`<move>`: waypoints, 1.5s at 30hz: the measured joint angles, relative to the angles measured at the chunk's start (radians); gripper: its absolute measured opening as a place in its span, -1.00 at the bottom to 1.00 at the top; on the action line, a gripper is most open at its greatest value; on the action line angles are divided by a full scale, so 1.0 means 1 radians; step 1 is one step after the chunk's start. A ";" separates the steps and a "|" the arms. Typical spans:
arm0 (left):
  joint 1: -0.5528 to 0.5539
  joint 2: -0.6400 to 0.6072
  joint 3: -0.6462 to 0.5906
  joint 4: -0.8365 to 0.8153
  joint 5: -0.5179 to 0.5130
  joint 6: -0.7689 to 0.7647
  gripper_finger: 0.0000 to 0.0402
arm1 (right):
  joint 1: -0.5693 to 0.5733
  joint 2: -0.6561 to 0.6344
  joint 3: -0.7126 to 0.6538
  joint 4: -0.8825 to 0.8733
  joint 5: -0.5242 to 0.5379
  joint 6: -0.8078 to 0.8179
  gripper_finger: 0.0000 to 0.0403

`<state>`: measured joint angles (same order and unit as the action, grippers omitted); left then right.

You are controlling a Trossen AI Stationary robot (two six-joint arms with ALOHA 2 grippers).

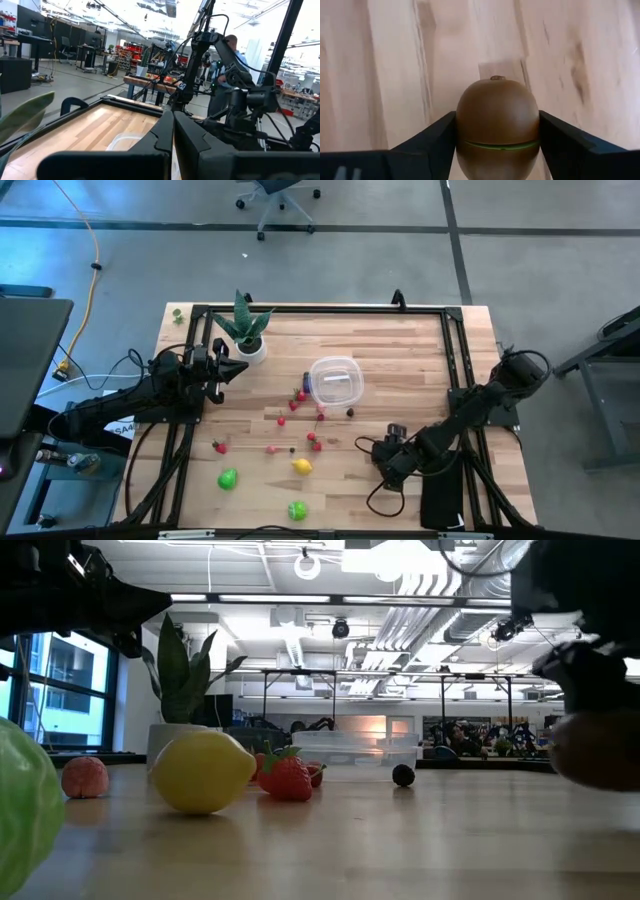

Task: Pick and placing Produce into tupperware
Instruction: Put the kiwi into the transparent bin

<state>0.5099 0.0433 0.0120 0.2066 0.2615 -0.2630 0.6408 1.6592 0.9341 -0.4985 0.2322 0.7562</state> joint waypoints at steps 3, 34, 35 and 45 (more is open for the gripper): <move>0.000 0.000 0.000 0.000 0.000 0.000 -0.99 | -0.021 0.000 0.035 -0.009 0.021 -0.027 0.14; 0.000 0.000 0.000 0.000 0.000 0.000 -0.99 | -0.798 0.216 0.472 -0.085 -0.252 -0.686 0.14; 0.000 0.000 0.000 0.000 0.000 0.000 -0.99 | -0.807 0.231 0.472 -0.085 -0.261 -0.688 0.14; 0.000 0.000 0.000 0.000 0.000 0.000 -0.99 | -0.838 0.315 0.472 -0.085 -0.294 -0.712 0.14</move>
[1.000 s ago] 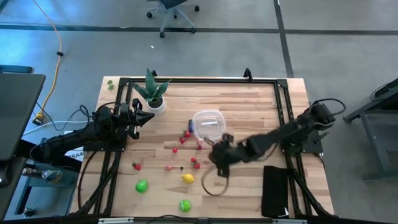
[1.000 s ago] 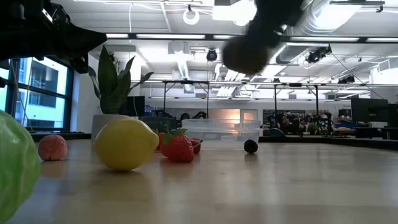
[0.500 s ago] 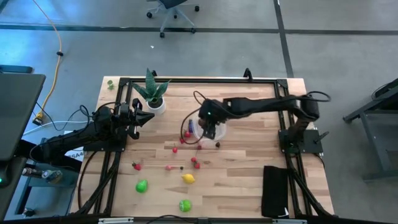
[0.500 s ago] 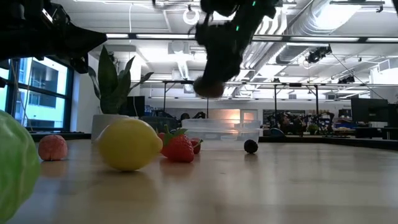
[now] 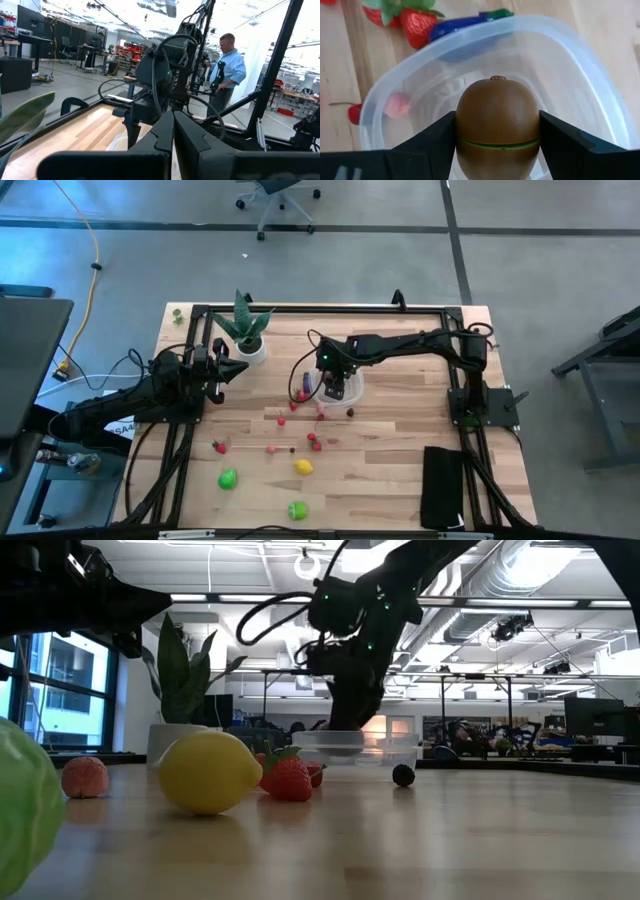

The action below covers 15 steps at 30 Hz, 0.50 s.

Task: Pick and placing Produce into tupperware
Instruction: Put the kiwi into the transparent bin

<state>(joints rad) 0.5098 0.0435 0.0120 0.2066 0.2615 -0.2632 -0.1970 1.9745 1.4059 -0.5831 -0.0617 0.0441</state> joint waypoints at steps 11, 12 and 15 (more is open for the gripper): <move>0.000 0.000 0.000 0.000 0.000 0.000 -0.99 | -0.006 0.024 -0.001 0.007 0.014 -0.004 0.27; 0.000 0.000 0.000 0.000 0.000 0.000 -0.99 | -0.006 0.024 -0.001 0.006 0.019 -0.004 0.30; 0.000 0.000 0.000 0.000 0.000 0.000 -0.99 | -0.006 0.024 -0.001 0.006 0.022 -0.010 0.37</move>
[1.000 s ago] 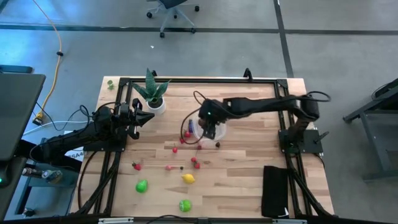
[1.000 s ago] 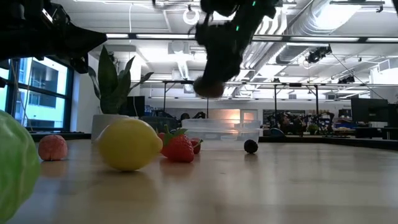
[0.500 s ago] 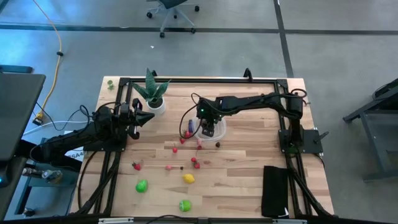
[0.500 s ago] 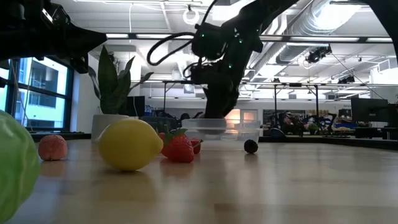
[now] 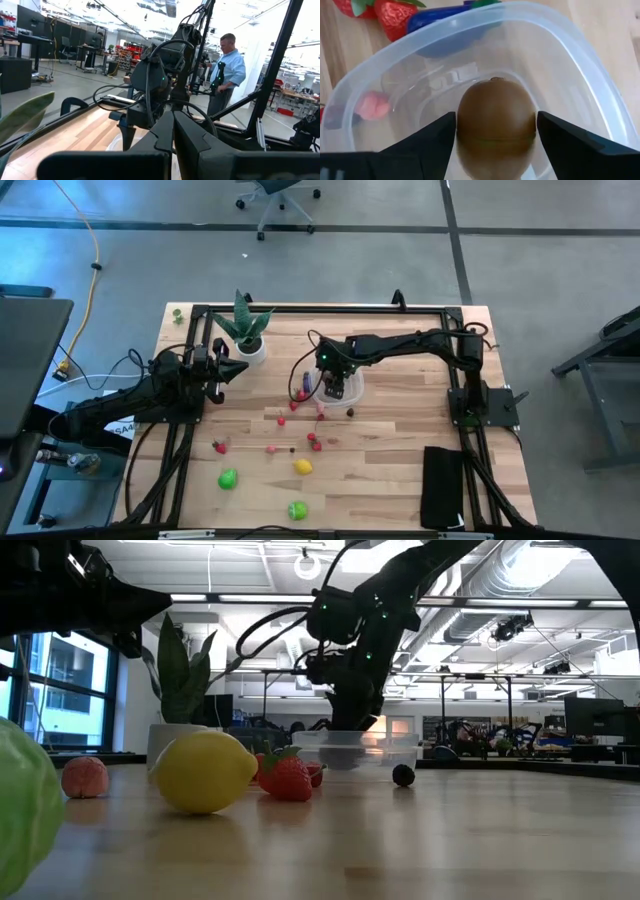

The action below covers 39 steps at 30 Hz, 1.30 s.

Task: Pick and placing Produce into tupperware
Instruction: Put the kiwi into the transparent bin, then put the blackberry into the transparent bin

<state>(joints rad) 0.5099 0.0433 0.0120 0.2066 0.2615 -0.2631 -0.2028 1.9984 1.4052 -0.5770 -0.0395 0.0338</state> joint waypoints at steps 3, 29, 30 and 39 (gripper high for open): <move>0.000 0.000 0.000 0.000 0.000 0.000 -0.99 | 0.003 0.000 0.000 0.004 -0.002 -0.007 0.39; 0.000 0.000 0.000 -0.002 -0.001 0.000 -0.99 | 0.569 -0.435 -0.566 0.454 0.741 0.766 0.40; 0.000 0.000 0.000 -0.002 -0.001 0.000 -0.99 | 0.593 -0.425 -0.612 0.532 0.782 0.794 0.40; 0.000 0.000 0.000 -0.008 0.000 0.000 -0.99 | 0.686 -0.217 -0.734 0.730 0.944 0.910 0.40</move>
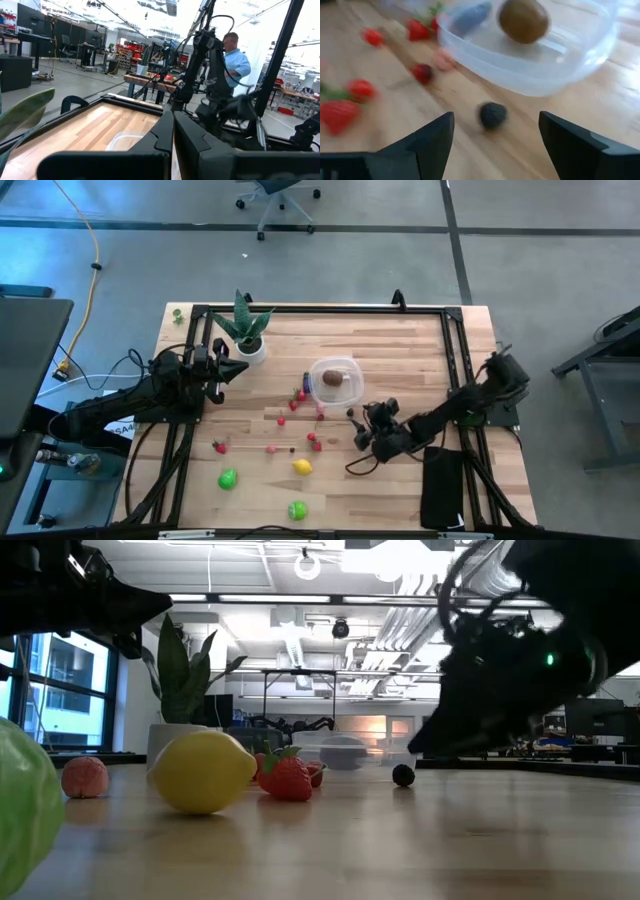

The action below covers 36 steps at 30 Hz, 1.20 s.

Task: Pick and placing Produce into tupperware
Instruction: Put the blackberry into the transparent bin

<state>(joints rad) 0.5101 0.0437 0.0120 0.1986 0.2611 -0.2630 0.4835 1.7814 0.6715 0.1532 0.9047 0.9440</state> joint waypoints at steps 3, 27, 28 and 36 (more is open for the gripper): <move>0.000 0.000 0.000 0.000 0.000 0.000 -0.99 | 0.001 0.050 0.020 0.013 0.012 -0.015 0.40; 0.000 0.000 0.000 -0.024 0.000 0.000 -0.99 | -0.081 0.149 0.030 0.144 -0.043 -0.097 0.40; 0.000 0.000 0.000 -0.024 0.000 0.000 -0.99 | -0.083 0.149 0.029 0.149 -0.044 -0.106 0.40; 0.000 0.000 0.000 -0.023 0.000 0.000 -0.99 | -0.088 0.150 0.029 0.158 -0.065 -0.108 0.17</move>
<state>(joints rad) 0.5100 0.0437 0.0120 0.1753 0.2615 -0.2630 0.3958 1.9312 0.7010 0.3112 0.8395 0.8355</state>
